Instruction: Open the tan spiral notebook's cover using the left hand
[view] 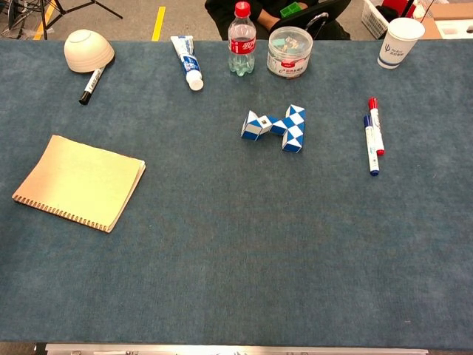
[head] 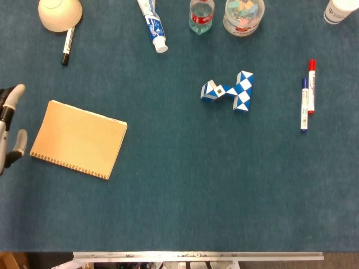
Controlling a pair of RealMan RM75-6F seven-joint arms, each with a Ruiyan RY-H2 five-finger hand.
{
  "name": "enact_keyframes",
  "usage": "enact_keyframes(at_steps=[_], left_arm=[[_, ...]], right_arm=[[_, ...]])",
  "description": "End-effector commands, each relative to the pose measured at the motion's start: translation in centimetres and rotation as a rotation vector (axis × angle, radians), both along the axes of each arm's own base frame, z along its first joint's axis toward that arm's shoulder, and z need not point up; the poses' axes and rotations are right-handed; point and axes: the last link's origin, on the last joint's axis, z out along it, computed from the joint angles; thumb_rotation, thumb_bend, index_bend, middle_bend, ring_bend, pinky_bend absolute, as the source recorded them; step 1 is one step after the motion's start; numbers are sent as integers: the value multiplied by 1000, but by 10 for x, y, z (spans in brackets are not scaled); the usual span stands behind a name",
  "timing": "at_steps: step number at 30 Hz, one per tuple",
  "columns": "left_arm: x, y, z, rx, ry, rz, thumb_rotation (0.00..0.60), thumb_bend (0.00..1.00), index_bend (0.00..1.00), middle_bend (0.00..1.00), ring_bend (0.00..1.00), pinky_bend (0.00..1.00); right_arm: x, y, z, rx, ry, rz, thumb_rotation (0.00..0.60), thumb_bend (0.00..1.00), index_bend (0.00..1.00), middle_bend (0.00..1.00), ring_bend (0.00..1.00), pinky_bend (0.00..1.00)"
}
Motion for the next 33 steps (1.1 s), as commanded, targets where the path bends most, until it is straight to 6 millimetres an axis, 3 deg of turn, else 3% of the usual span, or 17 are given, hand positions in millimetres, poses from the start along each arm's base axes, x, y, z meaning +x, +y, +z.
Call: enact_keyframes(at_steps=[1, 3, 5, 10, 25, 33], left_arm=[[2, 9, -1, -36, 20, -19, 249, 428, 84, 181, 117, 142], [4, 15, -2, -65, 45, -31, 75, 411, 120, 199, 113, 137], [6, 22, -3, -96, 70, -39, 0, 393, 175, 201, 108, 129], [9, 39, -10, -185, 107, -29, 0, 366, 221, 207, 107, 105], [11, 78, -43, -342, 68, 45, 0, 352, 225, 199, 106, 85], [-2, 91, -59, -382, 102, 107, 0, 351, 224, 185, 69, 75]], right_arm=[[0, 0, -1, 3, -2, 1, 600, 395, 339, 281, 208, 306], [0, -1, -1, 3, -1, 1, 600, 395, 339, 281, 208, 306], [0, -1, -1, 0, -2, 1, 600, 395, 339, 281, 208, 306], [-1, -1, -1, 1, -2, -1, 600, 395, 339, 280, 208, 306], [-5, -2, 0, 0, -2, -10, 600, 395, 339, 281, 208, 306], [-8, -3, -1, 3, -3, -17, 600, 395, 339, 281, 209, 306]])
